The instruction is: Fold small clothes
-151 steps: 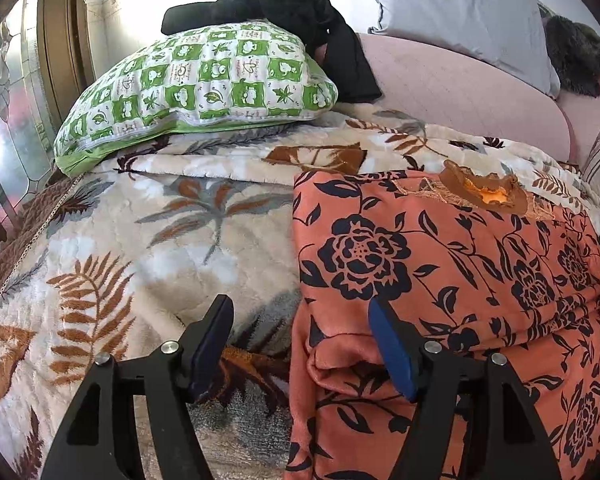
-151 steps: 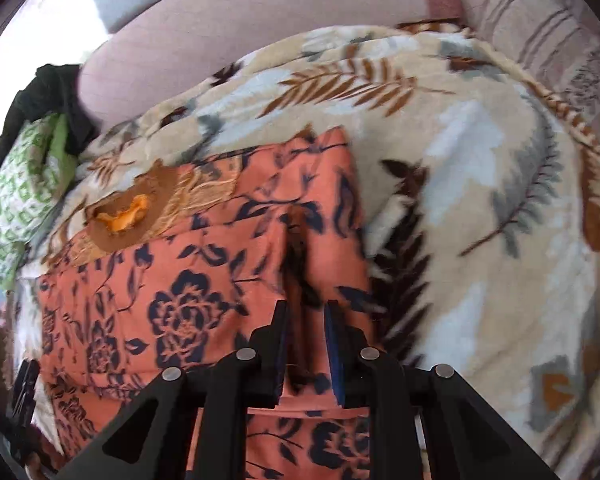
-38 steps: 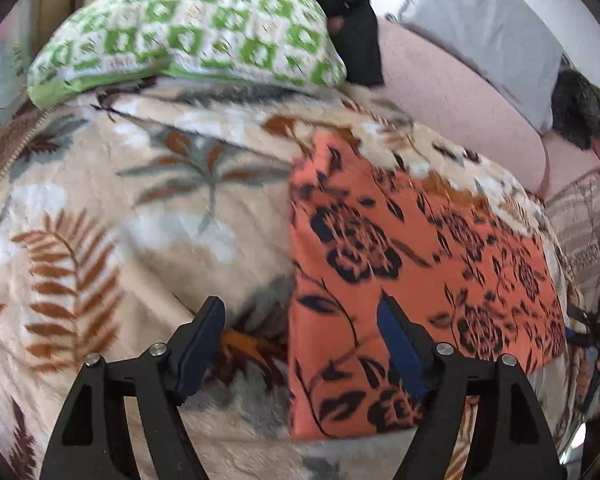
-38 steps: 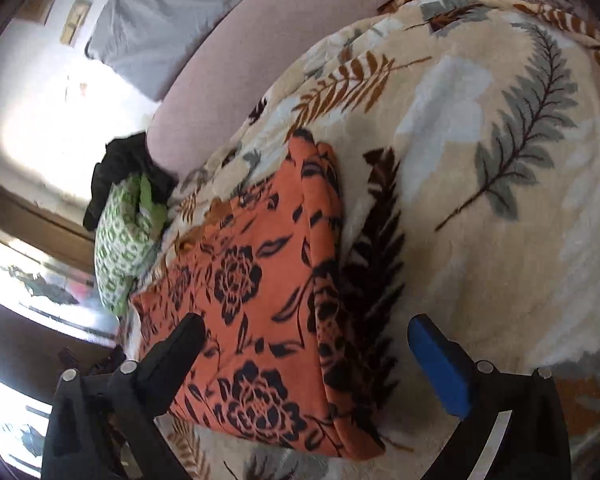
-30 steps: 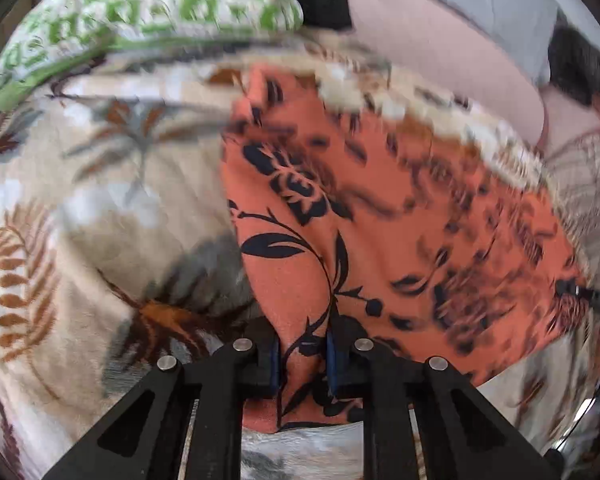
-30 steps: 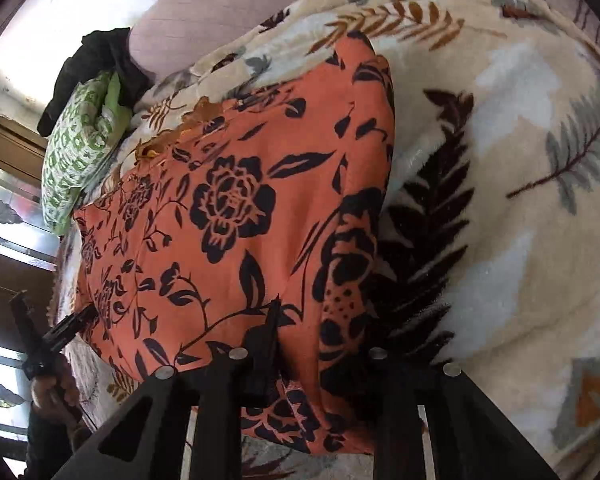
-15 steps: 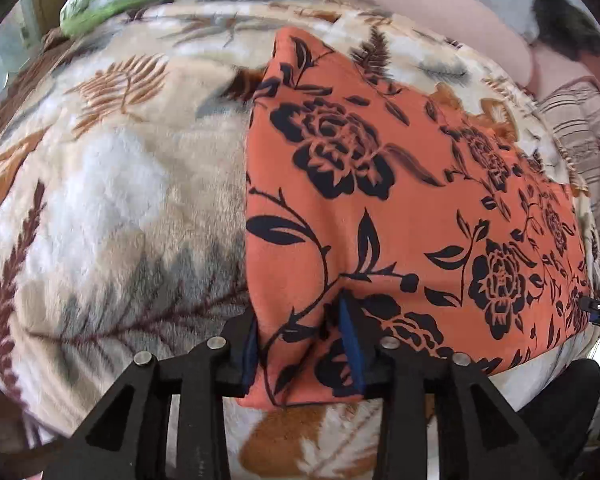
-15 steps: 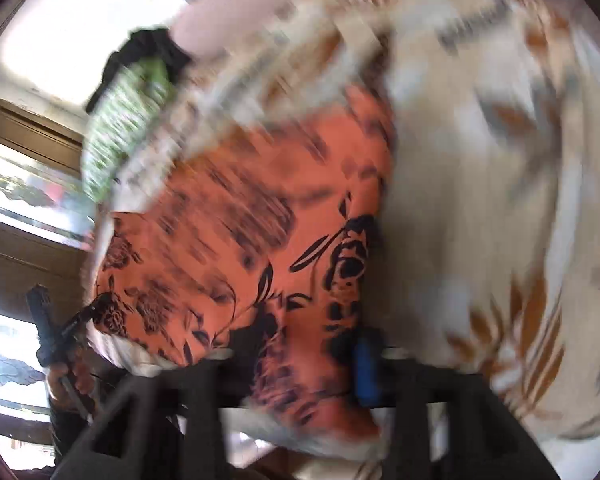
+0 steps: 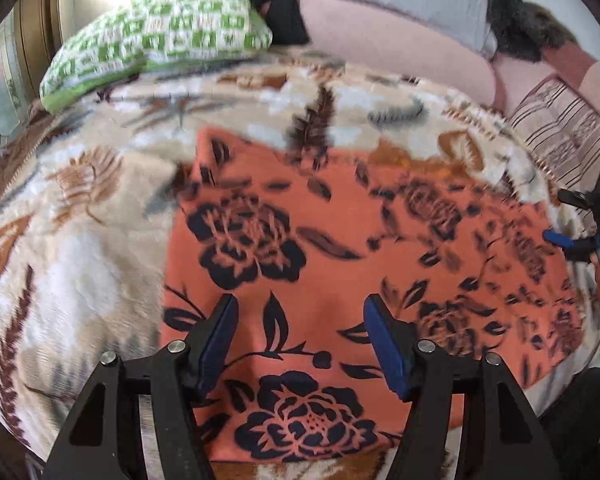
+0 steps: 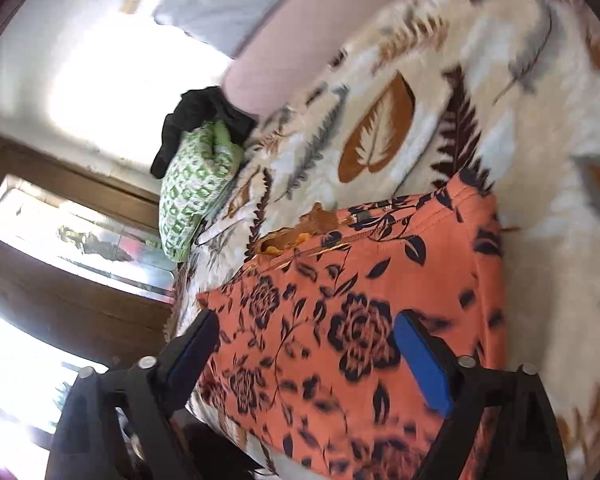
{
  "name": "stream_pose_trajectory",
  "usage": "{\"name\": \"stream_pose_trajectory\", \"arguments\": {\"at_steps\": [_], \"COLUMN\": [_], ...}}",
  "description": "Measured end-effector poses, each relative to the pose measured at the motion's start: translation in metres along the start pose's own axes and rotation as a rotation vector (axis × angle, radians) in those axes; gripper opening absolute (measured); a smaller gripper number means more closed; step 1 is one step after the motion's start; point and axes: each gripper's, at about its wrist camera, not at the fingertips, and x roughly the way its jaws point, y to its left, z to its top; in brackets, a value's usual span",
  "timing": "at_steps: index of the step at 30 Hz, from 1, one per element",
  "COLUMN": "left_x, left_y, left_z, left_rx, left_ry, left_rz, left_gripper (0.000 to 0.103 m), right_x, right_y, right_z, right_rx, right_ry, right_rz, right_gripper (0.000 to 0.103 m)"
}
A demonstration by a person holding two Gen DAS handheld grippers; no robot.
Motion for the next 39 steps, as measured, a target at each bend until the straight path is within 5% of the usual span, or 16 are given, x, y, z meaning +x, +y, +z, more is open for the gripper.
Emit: {"name": "stream_pose_trajectory", "arguments": {"at_steps": [1, 4, 6, 8, 13, 16, 22, 27, 33, 36, 38, 39], "left_x": [0.007, -0.005, -0.013, -0.016, 0.006, 0.031, 0.075, 0.094, 0.074, 0.04, 0.01, -0.006], "left_y": [-0.001, 0.001, 0.007, 0.022, 0.078, 0.085, 0.087, 0.099, 0.089, 0.083, 0.077, 0.072], "left_z": [-0.002, -0.002, 0.004, 0.014, 0.057, 0.082, 0.114, 0.127, 0.12, 0.113, 0.1, 0.091], "left_rx": [0.0, 0.006, 0.015, -0.009, -0.161, -0.149, -0.092, -0.155, -0.105, -0.096, -0.079, -0.069], "left_ry": [0.017, -0.02, -0.056, -0.099, -0.076, -0.009, 0.065, 0.09, 0.04, -0.01, -0.069, -0.1], "left_rz": [0.01, -0.004, -0.016, -0.02, -0.119, -0.125, -0.014, -0.014, 0.039, 0.036, 0.034, 0.036], "left_gripper": [0.066, 0.066, 0.066, 0.066, 0.064, 0.037, 0.012, 0.014, 0.015, 0.017, 0.029, 0.047], "right_x": [0.011, -0.005, -0.024, -0.035, -0.054, -0.061, -0.049, -0.04, -0.019, 0.009, -0.006, -0.018], "right_y": [-0.021, -0.068, -0.036, -0.012, -0.001, -0.018, -0.026, -0.011, 0.004, -0.035, -0.066, -0.069], "right_z": [0.013, 0.02, 0.015, 0.004, -0.02, -0.012, 0.011, 0.008, 0.01, 0.026, 0.03, 0.029], "right_rx": [0.042, 0.372, 0.192, 0.06, -0.065, -0.077, -0.106, -0.157, -0.135, -0.054, 0.14, 0.2], "right_ry": [-0.012, -0.161, -0.189, -0.162, -0.145, -0.13, -0.131, -0.098, -0.016, -0.014, -0.123, -0.175], "right_rz": [-0.081, 0.071, -0.046, -0.057, -0.158, -0.205, -0.233, -0.241, -0.041, -0.162, -0.008, 0.009], "right_gripper": [0.091, 0.086, 0.089, 0.089, 0.089, 0.089, 0.089, 0.089, 0.089, 0.089, 0.088, 0.088]}}
